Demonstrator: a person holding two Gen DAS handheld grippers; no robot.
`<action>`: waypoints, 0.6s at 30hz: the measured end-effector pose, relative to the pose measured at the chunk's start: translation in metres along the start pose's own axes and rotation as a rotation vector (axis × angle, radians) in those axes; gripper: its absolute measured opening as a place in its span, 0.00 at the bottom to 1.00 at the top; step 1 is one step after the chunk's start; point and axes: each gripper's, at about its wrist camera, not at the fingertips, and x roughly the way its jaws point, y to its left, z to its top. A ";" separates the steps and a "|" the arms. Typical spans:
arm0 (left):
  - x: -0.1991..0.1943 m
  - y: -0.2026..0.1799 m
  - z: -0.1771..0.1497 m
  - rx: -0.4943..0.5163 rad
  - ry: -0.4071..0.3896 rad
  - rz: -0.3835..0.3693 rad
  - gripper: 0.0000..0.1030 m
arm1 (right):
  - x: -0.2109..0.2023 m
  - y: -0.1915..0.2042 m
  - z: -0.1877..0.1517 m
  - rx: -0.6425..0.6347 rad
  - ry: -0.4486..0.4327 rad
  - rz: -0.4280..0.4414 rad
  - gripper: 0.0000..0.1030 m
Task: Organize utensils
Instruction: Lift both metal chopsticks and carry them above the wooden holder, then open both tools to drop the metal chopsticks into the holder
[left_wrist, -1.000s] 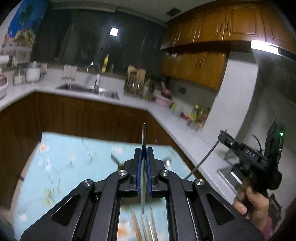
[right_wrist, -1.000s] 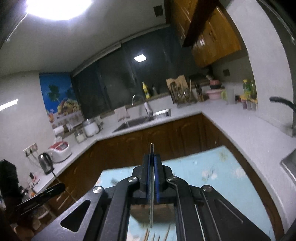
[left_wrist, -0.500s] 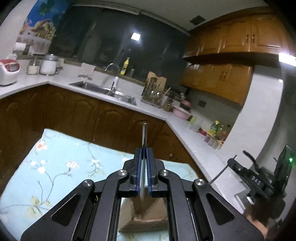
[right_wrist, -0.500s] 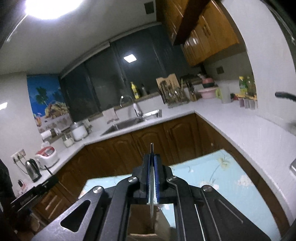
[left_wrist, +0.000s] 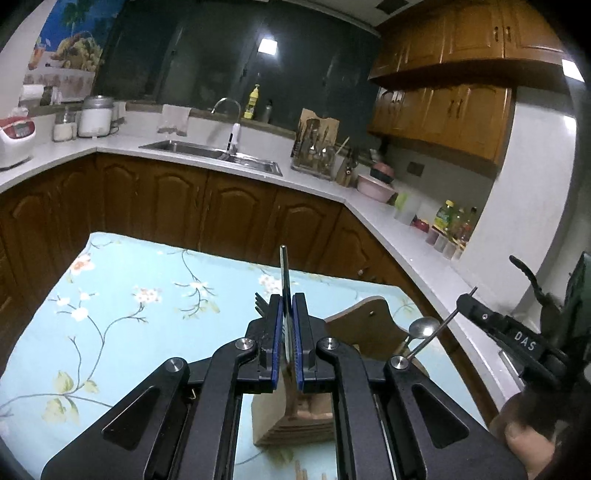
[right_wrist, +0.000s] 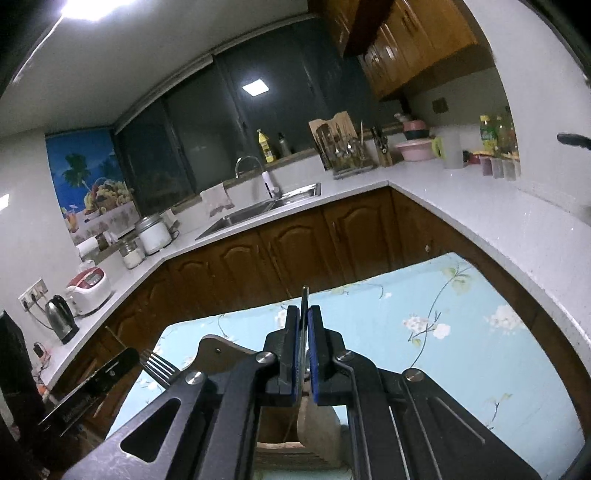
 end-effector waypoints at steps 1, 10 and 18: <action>0.000 0.000 0.000 -0.001 0.005 0.002 0.05 | 0.000 -0.001 0.000 0.004 0.003 0.003 0.05; -0.005 0.000 0.004 0.004 0.035 -0.004 0.30 | -0.006 0.005 0.005 -0.016 0.025 0.007 0.34; -0.054 0.007 -0.003 -0.008 -0.014 0.001 0.83 | -0.052 0.000 0.005 0.000 -0.074 0.037 0.91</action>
